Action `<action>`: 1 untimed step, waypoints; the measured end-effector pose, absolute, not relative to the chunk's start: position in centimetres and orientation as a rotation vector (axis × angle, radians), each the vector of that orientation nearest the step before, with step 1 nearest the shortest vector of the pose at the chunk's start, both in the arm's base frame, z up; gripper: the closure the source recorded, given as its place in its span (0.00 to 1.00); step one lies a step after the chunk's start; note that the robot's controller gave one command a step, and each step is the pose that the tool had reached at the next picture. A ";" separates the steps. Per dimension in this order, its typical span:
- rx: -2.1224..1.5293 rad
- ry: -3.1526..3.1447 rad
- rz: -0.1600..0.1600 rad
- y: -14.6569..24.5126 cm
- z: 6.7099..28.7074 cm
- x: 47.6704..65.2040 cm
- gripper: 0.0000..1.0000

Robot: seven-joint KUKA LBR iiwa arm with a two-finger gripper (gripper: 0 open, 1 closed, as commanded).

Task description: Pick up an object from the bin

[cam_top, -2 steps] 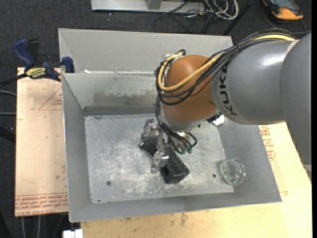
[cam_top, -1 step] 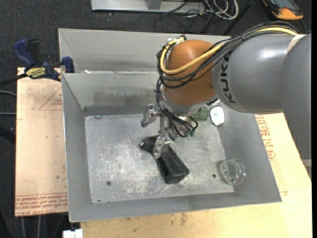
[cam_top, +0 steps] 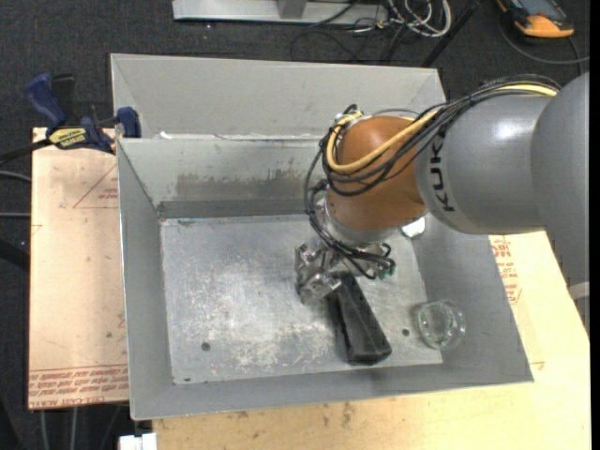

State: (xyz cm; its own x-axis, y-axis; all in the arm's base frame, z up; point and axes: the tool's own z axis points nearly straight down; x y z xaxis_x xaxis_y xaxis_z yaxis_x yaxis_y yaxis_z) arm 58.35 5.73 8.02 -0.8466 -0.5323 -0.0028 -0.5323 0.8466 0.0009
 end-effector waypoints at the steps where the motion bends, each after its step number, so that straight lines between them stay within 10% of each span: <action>1: -0.869 3.016 0.003 5.7 8.0 58.3 1.00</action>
Offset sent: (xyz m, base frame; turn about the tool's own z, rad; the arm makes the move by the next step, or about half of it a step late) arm -0.0305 -0.0239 0.0464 0.1433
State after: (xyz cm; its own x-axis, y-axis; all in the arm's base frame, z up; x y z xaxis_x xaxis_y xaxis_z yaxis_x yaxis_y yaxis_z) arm 58.35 5.73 8.01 -0.8466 -0.5322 -0.0030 -0.5322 0.8466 0.0011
